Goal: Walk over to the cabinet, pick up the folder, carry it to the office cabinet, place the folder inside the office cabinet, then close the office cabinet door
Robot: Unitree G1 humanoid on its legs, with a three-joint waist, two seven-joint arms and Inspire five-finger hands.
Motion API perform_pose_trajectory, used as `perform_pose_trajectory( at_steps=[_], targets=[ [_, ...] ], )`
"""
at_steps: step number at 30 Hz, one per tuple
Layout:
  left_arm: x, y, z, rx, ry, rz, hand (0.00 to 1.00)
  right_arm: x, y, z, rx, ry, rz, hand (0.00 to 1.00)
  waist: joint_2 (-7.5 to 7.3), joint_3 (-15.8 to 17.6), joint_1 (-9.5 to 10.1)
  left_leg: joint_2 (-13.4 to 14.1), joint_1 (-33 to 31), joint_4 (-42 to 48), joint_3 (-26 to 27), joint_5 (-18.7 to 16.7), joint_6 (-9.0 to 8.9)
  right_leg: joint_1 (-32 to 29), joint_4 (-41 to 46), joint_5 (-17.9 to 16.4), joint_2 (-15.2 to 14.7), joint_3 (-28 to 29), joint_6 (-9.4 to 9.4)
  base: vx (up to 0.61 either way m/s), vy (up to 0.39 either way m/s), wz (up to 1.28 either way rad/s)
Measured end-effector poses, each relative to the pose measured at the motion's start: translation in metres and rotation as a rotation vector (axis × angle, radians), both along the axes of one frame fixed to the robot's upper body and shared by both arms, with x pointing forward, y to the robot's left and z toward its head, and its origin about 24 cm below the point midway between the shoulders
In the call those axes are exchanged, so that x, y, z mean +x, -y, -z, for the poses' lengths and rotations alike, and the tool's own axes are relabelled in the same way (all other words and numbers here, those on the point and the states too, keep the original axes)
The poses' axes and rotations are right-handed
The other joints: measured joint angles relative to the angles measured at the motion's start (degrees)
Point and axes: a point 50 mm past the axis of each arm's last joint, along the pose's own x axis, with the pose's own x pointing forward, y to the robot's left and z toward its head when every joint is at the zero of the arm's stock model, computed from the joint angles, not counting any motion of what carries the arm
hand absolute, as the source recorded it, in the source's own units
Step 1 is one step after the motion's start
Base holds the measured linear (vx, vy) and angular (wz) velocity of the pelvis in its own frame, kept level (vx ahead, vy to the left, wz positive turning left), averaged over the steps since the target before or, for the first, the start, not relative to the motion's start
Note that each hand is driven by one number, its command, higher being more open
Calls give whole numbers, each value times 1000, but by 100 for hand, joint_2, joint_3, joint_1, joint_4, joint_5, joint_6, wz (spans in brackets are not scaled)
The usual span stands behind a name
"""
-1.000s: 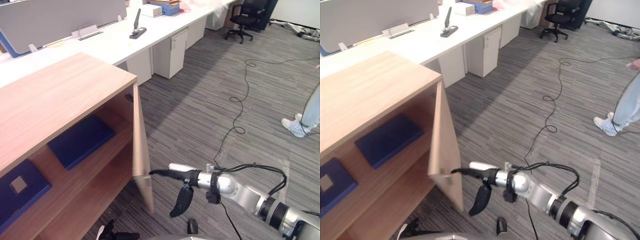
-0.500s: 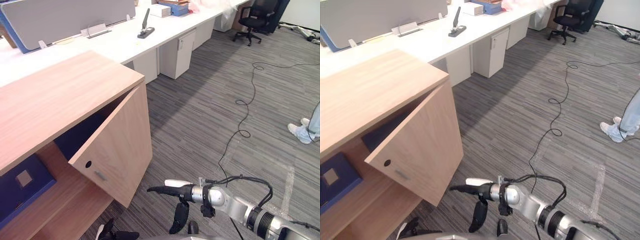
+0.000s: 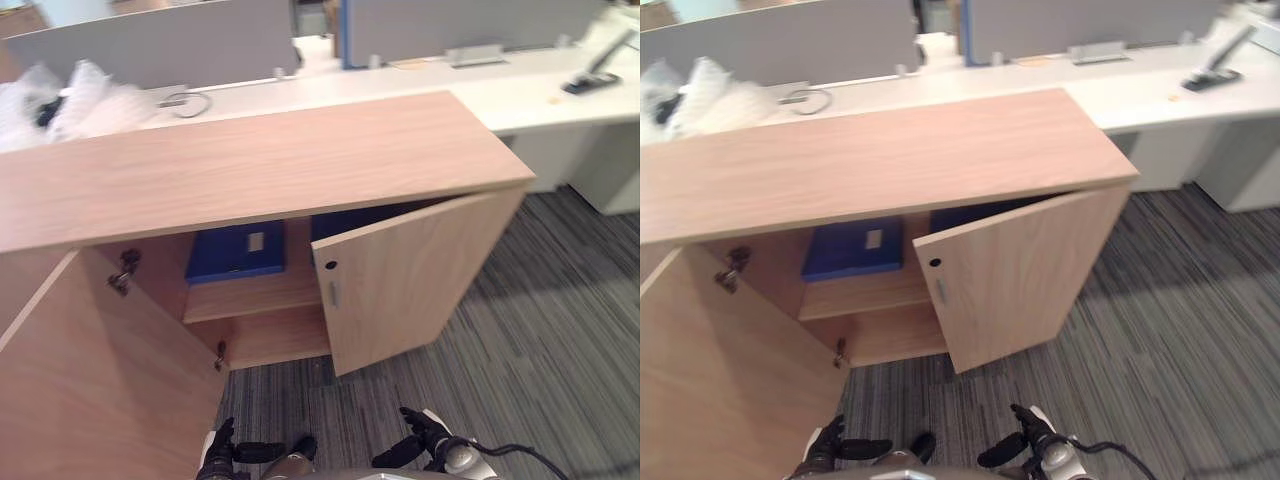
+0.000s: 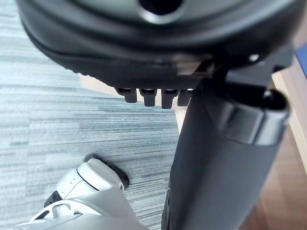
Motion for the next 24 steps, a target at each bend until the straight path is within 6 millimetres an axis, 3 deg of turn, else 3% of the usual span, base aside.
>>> perform_pose_trajectory(
  at_steps=[3,4,6,7,8,9,11,13,14,15,16,17,18,19,20,21,24],
  targets=[
    [0,-2,-2,-10,26,-57,100,-5,-4,2,32,-10,65,100,-29,-12,96,-33,-212,341,-230,-172,-55,69,-40,-42,146,-291,-68,42,-87,60],
    [0,-5,-3,-12,35,-89,100,-8,-8,3,61,-16,125,100,-105,-26,122,-93,-306,448,-319,-164,-74,94,-56,-70,188,-493,-101,45,-61,96],
    [7,-7,-6,-23,75,-138,100,-11,-7,4,81,-14,211,100,-208,36,111,-227,-547,811,-30,-62,-38,287,-76,-139,140,-1051,-164,37,-44,139],
    [11,-7,-8,-33,100,-173,100,-12,-7,4,87,-15,240,100,-268,91,96,-216,-627,913,450,18,83,413,-122,-144,80,-1297,-175,28,8,144],
    [15,-7,-10,-47,130,-227,100,-12,-10,4,94,-14,252,100,-355,167,116,-47,-708,898,1440,128,409,517,-175,-153,12,-1581,-220,14,3,127],
    [18,-8,-11,-67,152,-294,100,-11,-12,4,102,-11,255,100,-392,198,129,389,-957,1417,2725,-256,621,536,-210,-135,2,-1851,-301,8,-8,100],
    [16,-7,-9,-95,143,-342,100,-8,-6,3,108,0,318,100,-307,215,106,1143,-1126,2786,4292,-836,626,696,-292,-138,-3,-2199,-311,52,-15,86],
    [13,-3,-6,-106,124,-331,100,-15,2,5,119,-7,435,100,-264,191,59,1450,-821,3017,5120,-1028,597,773,-282,-137,-120,-2528,-309,82,34,99],
    [11,3,-4,-127,106,-315,100,-21,11,5,137,-4,563,100,-127,157,-20,1625,-612,2917,5633,-1274,714,754,-161,-145,-183,-2813,-296,125,101,129],
    [12,9,-2,-156,91,-298,100,-24,19,5,149,5,677,100,-15,172,-74,1534,-515,2515,5997,-1378,827,604,120,-183,-222,-2971,-223,117,136,138],
    [13,9,-1,-157,86,-279,100,-28,22,6,160,0,739,100,-55,195,-119,1312,-467,2237,5908,-1347,887,529,172,-216,-315,-2956,-218,76,102,152],
    [11,5,-1,-149,72,-261,100,-36,19,9,191,-24,837,100,-164,170,-180,870,-397,1706,5721,-1104,1014,599,-127,-225,-429,-2909,-239,21,47,149],
    [10,3,0,-146,59,-258,100,-42,16,11,207,-42,894,100,-257,135,-196,469,-285,1208,5555,-854,994,789,-577,-95,-508,-2959,-140,34,1,145],
    [9,4,1,-151,48,-256,100,-44,15,12,219,-47,924,100,-290,119,-232,328,-193,965,5474,-748,989,905,-739,33,-599,-3035,35,45,29,118],
    [6,8,3,-164,31,-253,100,-47,17,12,225,-48,966,100,-254,122,-243,155,-42,581,5371,-628,930,998,-823,196,-682,-3210,44,59,54,87],
    [3,9,5,-171,19,-256,100,-48,20,12,227,-45,985,100,-192,128,-243,8,188,157,5267,-392,1035,1063,-784,293,-730,-3317,19,39,63,66],
    [-4,11,7,-171,-6,-234,100,-50,21,13,231,-42,1018,100,-176,114,-332,-239,829,-1065,5062,257,1132,1067,-524,481,-806,-3376,-102,43,40,38]
  ],
)
